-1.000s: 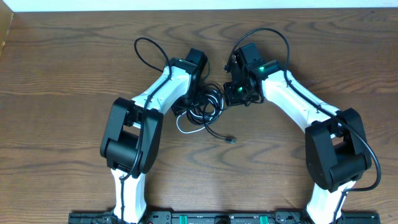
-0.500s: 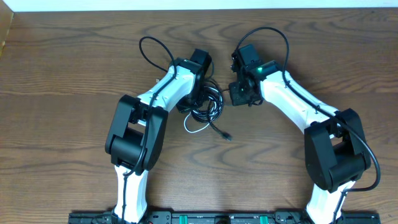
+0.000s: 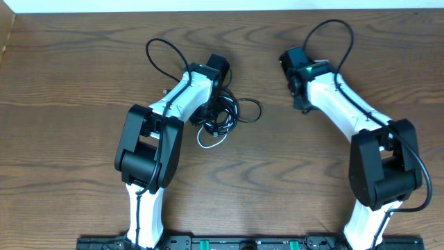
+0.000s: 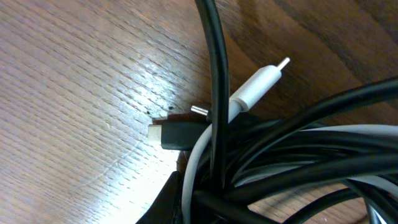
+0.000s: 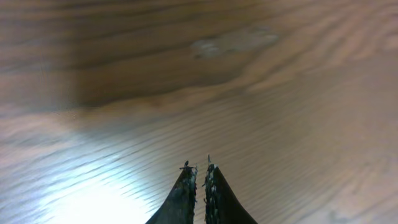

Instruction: Untangle cables

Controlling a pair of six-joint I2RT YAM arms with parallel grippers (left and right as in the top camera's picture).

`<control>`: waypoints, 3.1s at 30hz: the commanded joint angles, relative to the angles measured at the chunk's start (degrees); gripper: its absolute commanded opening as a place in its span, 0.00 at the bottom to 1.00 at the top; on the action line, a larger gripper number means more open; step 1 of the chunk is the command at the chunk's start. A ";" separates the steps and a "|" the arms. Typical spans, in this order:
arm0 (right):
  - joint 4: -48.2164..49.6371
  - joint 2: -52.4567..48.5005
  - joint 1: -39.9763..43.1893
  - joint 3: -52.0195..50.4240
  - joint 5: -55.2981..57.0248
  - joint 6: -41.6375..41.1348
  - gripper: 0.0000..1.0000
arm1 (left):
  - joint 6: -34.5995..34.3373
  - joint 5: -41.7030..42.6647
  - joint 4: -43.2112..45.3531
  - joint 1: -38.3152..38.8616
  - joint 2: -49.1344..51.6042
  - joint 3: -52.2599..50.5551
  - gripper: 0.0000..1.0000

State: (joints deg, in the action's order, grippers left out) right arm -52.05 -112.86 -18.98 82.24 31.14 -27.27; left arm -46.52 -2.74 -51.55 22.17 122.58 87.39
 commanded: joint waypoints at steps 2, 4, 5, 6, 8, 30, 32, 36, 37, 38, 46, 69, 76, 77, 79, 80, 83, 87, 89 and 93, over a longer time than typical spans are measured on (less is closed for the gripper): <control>0.52 0.66 2.29 0.15 -0.33 -3.98 0.13 | -0.79 -5.46 -0.39 -0.98 2.67 -1.84 0.08; 2.12 0.66 2.67 0.15 -10.25 -3.74 0.31 | -1.46 -5.46 -0.37 -0.98 2.67 -1.84 0.08; 2.89 0.66 2.67 0.15 -14.93 -2.99 0.39 | -1.86 -5.46 -0.37 -0.98 2.67 -1.84 0.08; 3.91 0.66 2.64 0.15 -20.50 -0.90 0.44 | -1.88 -5.46 -0.26 -0.98 2.67 -1.84 0.08; 5.55 0.66 2.49 0.15 -28.83 3.28 0.54 | -1.88 -5.46 -0.17 -0.98 2.67 -1.84 0.08; 10.60 0.55 -5.03 0.04 -41.35 4.63 0.79 | -2.16 -5.46 0.90 -0.83 2.67 -1.86 0.08; 10.75 0.52 -6.10 0.04 -38.93 4.63 0.79 | -1.99 -5.46 0.92 -0.83 2.67 -1.86 0.08; 10.99 0.24 -7.85 0.04 -34.91 4.63 0.77 | -1.99 -5.44 0.92 -0.83 2.67 -1.86 0.08; 10.99 0.22 -8.17 0.04 -33.94 4.61 0.77 | -2.01 -5.46 0.92 -0.83 2.67 -1.86 0.08; 10.99 0.20 -8.41 0.02 -33.14 4.61 0.77 | -2.01 -5.44 0.92 -0.83 2.67 -1.86 0.08; 11.45 -0.11 -8.85 -0.44 -29.73 4.61 0.73 | -2.01 -5.46 0.92 -0.83 2.67 -1.86 0.08; 14.45 -0.79 -8.85 -2.43 -26.56 3.52 0.71 | -2.01 -5.46 0.90 -0.83 2.67 -1.86 0.08; 14.71 -0.96 -8.83 -2.45 -26.53 3.52 0.71 | -2.01 -5.44 0.90 -0.83 2.67 -1.86 0.08; 14.82 -1.16 -8.83 -2.45 -26.53 3.54 0.71 | -2.01 -5.44 0.90 -0.83 2.67 -1.86 0.08; 15.08 -1.84 -8.81 -2.45 -26.51 3.54 0.72 | -2.01 -5.44 0.90 -0.83 2.67 -1.86 0.08; 15.21 -2.14 -8.79 -2.45 -26.49 3.54 0.72 | -2.01 -5.46 0.90 -0.83 2.67 -1.86 0.08; 15.63 -3.30 -8.72 -2.45 -26.10 3.54 0.72 | -2.01 -5.44 0.90 -0.83 2.67 -1.86 0.08; 16.20 -4.50 -8.61 -2.45 -25.86 3.54 0.73 | -2.01 -5.46 0.90 -0.83 2.67 -1.86 0.08; 16.13 -4.48 -8.28 -2.43 -25.75 3.54 0.69 | -2.01 -5.46 0.90 -0.83 2.67 -1.86 0.08; 14.69 -4.48 -6.58 -2.43 -20.02 3.56 0.68 | -2.01 -5.49 0.87 -0.83 2.67 -1.86 0.08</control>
State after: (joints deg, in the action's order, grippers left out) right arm -36.38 -116.81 -27.31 80.16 5.04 -23.49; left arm -48.01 -6.00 -50.92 22.17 122.58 87.11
